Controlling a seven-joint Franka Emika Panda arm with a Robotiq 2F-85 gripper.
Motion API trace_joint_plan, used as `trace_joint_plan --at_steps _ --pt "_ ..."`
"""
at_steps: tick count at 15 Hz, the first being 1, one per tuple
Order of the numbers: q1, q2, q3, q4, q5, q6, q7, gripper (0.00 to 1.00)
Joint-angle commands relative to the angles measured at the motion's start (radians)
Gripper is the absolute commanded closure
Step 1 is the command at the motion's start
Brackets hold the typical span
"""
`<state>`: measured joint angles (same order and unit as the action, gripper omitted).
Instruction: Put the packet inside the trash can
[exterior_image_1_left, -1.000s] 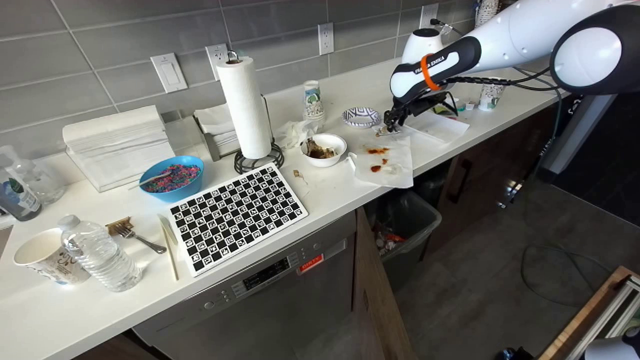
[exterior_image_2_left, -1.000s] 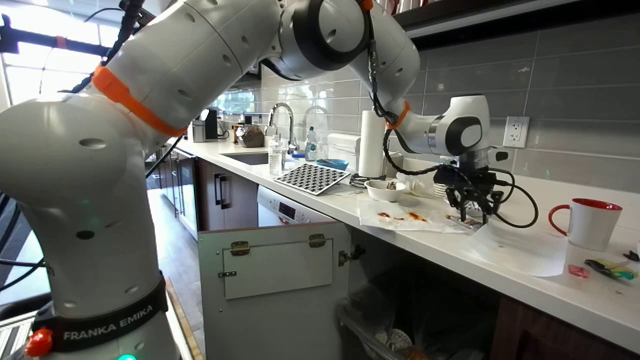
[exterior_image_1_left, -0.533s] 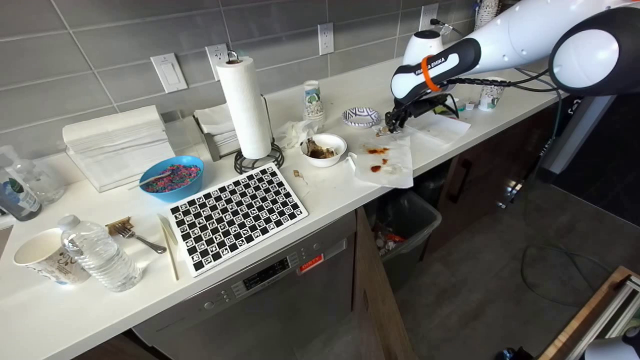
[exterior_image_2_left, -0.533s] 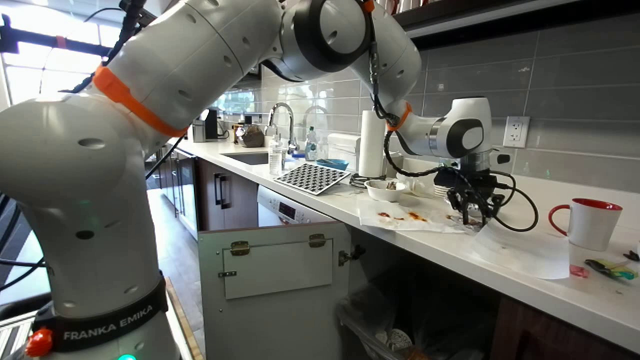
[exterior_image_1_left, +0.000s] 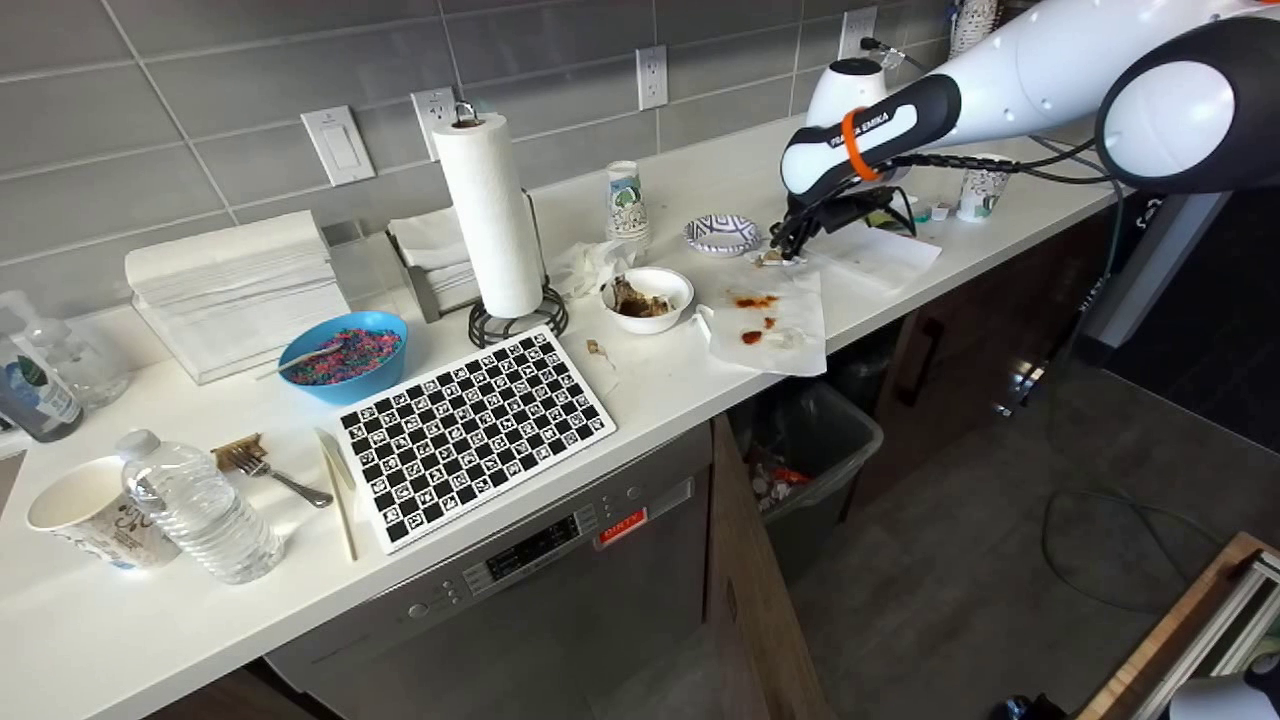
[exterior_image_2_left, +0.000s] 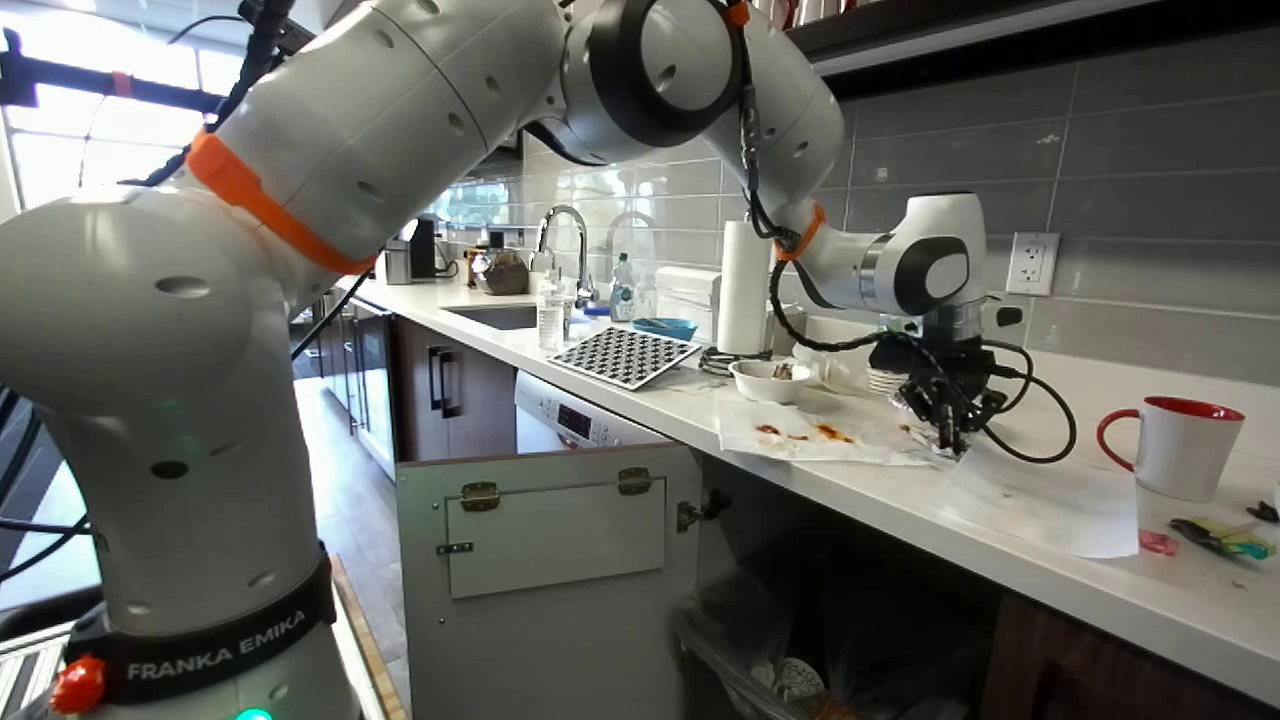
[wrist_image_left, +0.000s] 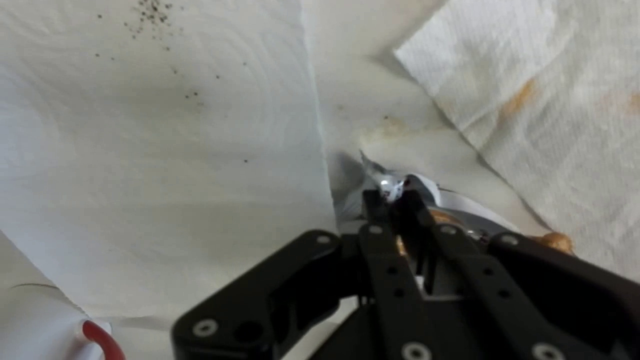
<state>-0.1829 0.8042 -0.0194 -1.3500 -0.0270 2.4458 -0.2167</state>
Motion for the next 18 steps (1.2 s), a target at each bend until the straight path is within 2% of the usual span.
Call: trace_joint_plan --at_steps 1,9,18 --pt "-0.011 0.039 0.010 0.030 0.022 -0.012 -0.003 1.00" --pt "-0.008 0.002 0.013 -0.004 0.024 -0.004 -0.010 0.99" --pt "-0.005 -0.106 0.025 -0.142 0.019 -0.002 -0.034 0.99"
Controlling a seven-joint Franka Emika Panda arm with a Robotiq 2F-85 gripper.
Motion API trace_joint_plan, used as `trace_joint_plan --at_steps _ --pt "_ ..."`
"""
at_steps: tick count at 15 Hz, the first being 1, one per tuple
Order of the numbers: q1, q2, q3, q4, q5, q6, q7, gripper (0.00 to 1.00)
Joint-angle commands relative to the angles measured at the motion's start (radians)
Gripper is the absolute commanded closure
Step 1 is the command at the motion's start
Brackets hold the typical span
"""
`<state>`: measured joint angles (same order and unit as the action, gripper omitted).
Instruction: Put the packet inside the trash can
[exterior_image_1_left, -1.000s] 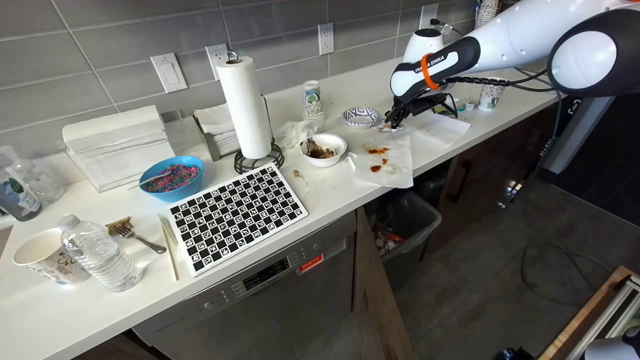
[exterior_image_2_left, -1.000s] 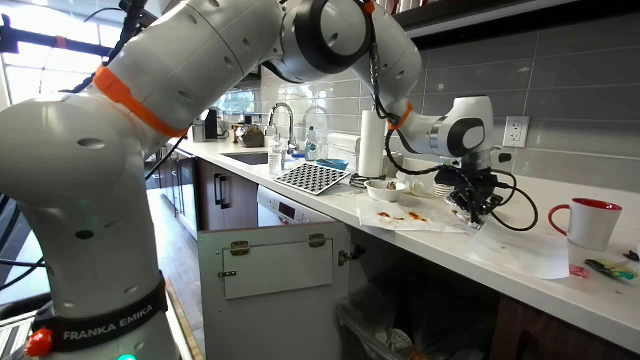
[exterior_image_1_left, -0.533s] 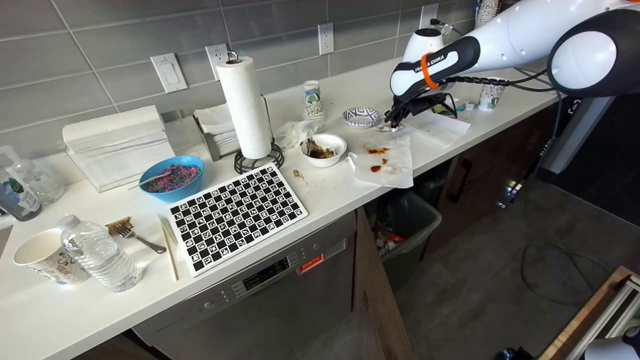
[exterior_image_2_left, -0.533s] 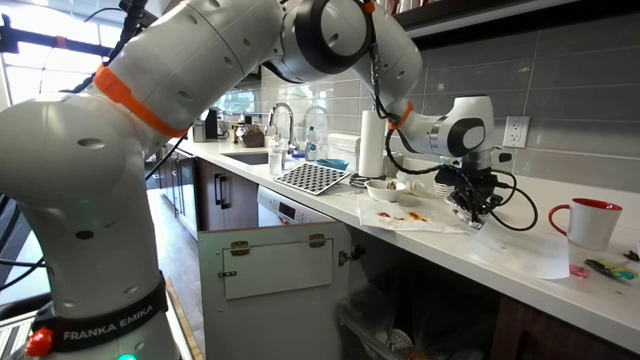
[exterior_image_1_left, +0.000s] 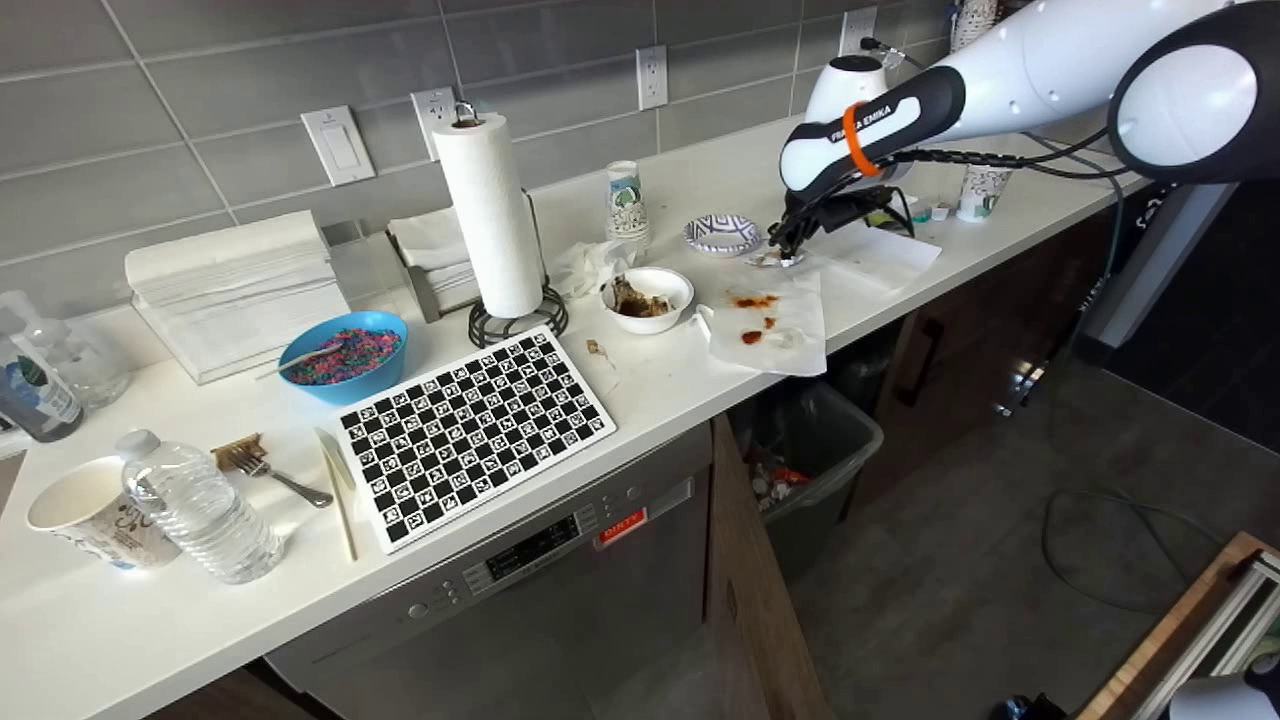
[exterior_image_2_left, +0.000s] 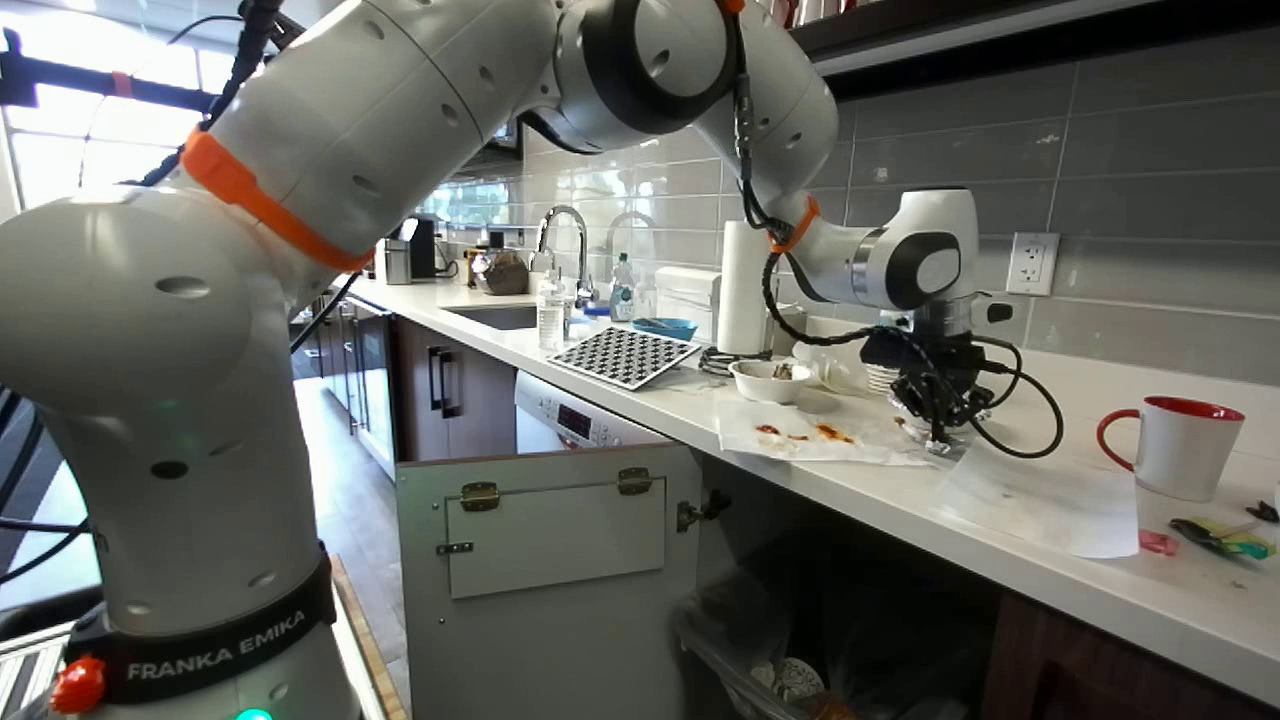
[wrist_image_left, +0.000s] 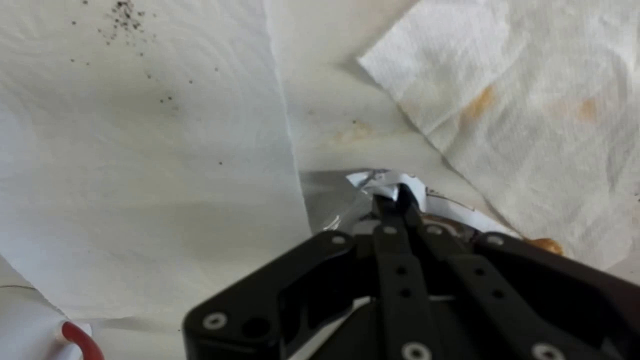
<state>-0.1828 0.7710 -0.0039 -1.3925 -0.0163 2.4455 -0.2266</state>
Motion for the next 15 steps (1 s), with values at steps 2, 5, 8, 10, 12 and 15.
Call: trace_joint_plan --at_steps 2,5,8,10,12,15 --pt "-0.004 -0.111 0.012 -0.149 0.006 0.001 -0.036 0.99" --pt "-0.003 -0.173 0.017 -0.224 0.008 0.007 -0.053 0.99" --pt "0.001 -0.234 0.022 -0.296 0.008 0.003 -0.071 0.99" --pt "0.004 -0.274 0.025 -0.344 0.007 0.000 -0.085 0.99" --pt "0.007 -0.313 0.028 -0.388 0.004 -0.005 -0.104 0.99" --pt "0.002 -0.375 0.043 -0.459 0.014 -0.017 -0.163 0.99"
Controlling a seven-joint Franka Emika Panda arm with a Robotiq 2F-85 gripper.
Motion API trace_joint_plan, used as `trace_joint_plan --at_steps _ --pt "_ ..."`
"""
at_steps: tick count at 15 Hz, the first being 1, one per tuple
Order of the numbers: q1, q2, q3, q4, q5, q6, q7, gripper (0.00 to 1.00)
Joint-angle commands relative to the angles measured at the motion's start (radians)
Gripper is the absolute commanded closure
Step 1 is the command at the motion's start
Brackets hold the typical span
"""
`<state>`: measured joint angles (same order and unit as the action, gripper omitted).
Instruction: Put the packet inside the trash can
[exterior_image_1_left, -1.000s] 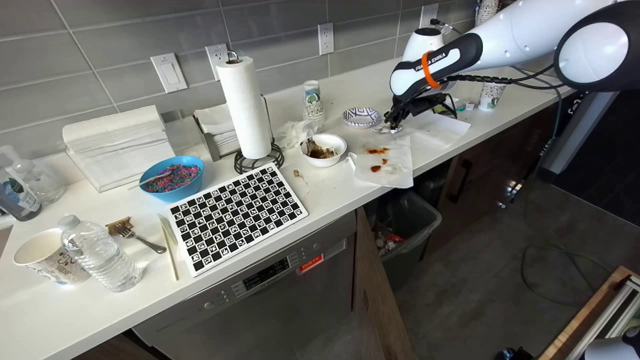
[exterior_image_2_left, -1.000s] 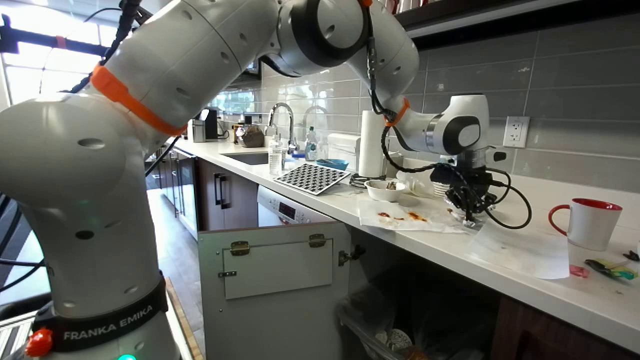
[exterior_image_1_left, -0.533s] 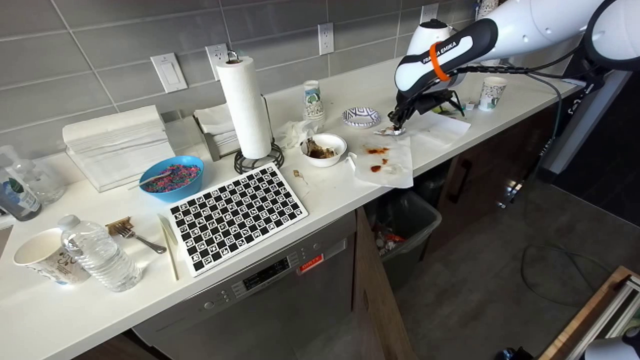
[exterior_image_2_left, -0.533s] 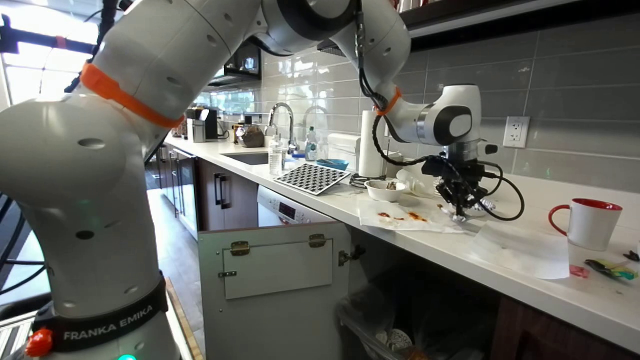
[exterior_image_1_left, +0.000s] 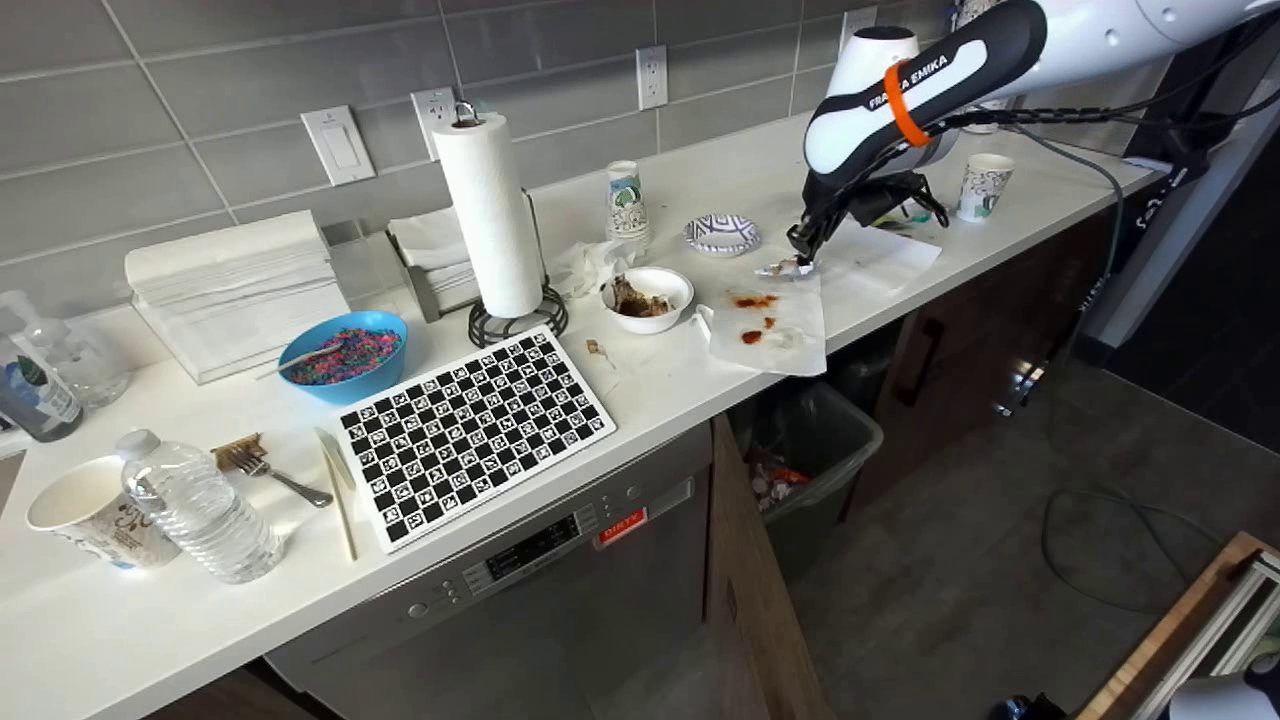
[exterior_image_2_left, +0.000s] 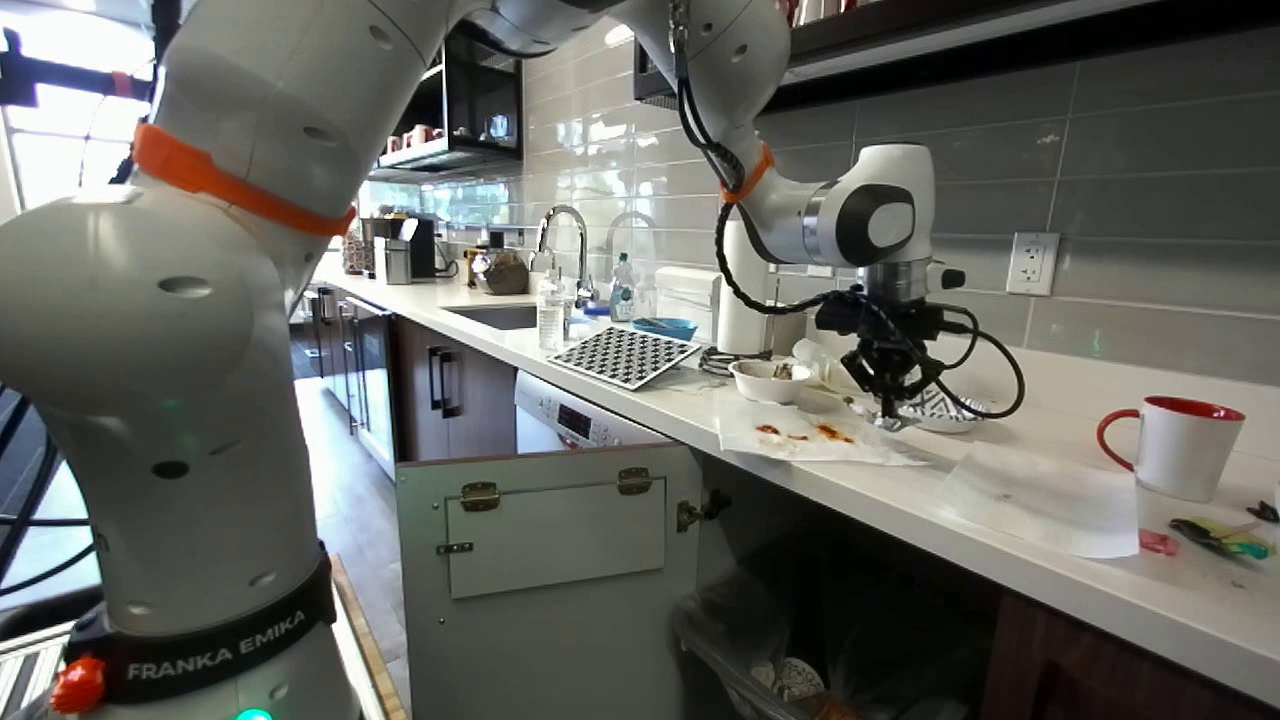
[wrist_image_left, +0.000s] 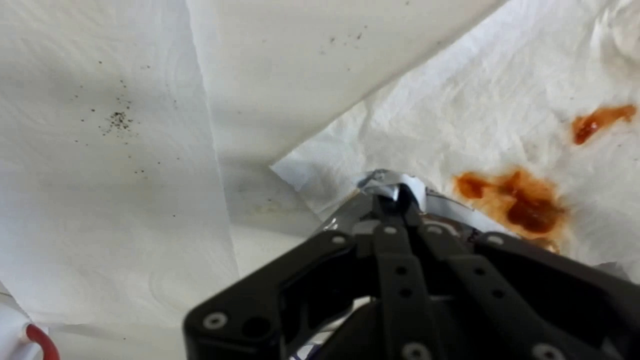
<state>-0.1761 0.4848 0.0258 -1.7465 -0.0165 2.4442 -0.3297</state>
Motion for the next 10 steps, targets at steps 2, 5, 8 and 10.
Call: trace_joint_plan --at_steps 2,5,8,10 --pt "-0.001 -0.136 0.020 -0.152 0.012 -0.024 -0.097 0.99" --pt "0.009 -0.212 0.027 -0.219 0.007 -0.064 -0.149 0.99" --pt "0.023 -0.290 0.026 -0.281 0.010 -0.123 -0.186 0.99" --pt "0.034 -0.336 0.019 -0.317 0.010 -0.160 -0.197 0.99"
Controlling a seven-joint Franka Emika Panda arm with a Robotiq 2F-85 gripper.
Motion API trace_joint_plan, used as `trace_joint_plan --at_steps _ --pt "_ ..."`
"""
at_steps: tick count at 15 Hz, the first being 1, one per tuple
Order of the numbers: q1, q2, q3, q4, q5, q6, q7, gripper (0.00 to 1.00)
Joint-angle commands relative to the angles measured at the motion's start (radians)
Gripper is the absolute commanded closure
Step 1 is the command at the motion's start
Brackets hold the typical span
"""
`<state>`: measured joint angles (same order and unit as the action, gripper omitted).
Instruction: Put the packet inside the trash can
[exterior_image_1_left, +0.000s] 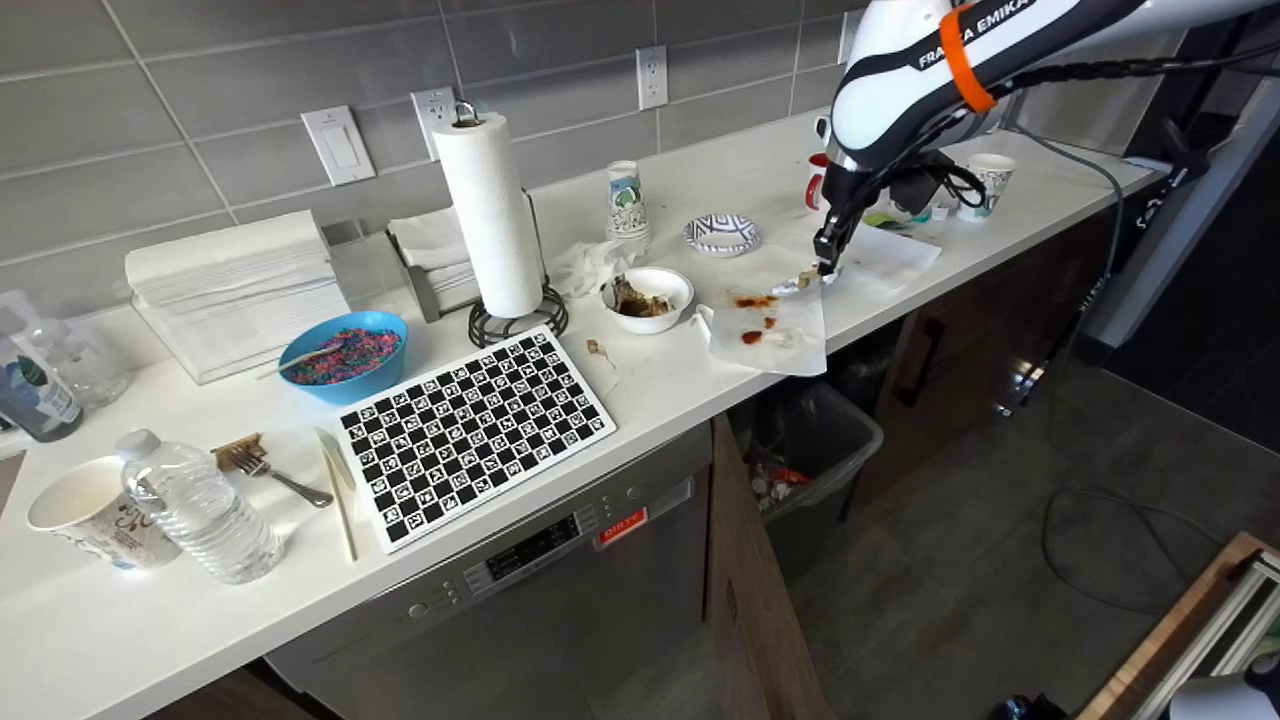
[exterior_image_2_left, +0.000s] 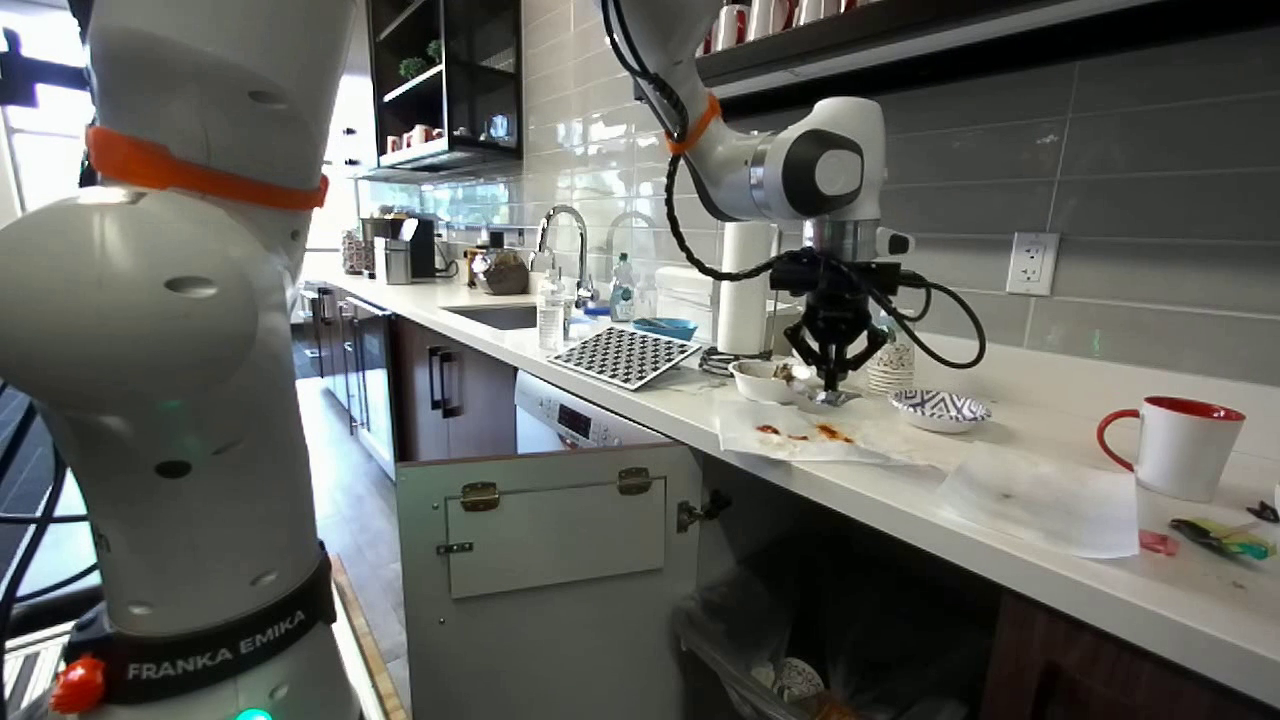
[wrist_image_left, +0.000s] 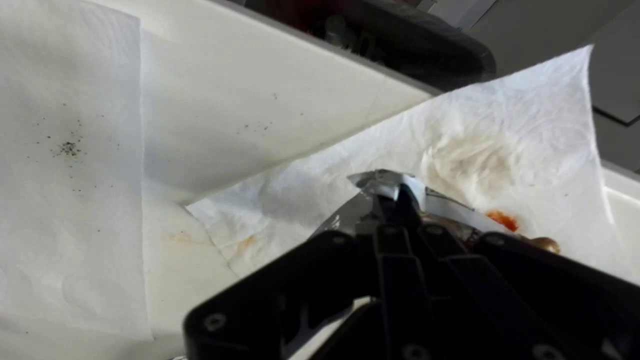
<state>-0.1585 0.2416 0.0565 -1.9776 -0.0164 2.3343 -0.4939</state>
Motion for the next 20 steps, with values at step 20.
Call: trace_joint_plan --at_steps 20 --pt "0.073 -0.175 -0.055 -0.397 0.025 0.122 -0.129 0.99"
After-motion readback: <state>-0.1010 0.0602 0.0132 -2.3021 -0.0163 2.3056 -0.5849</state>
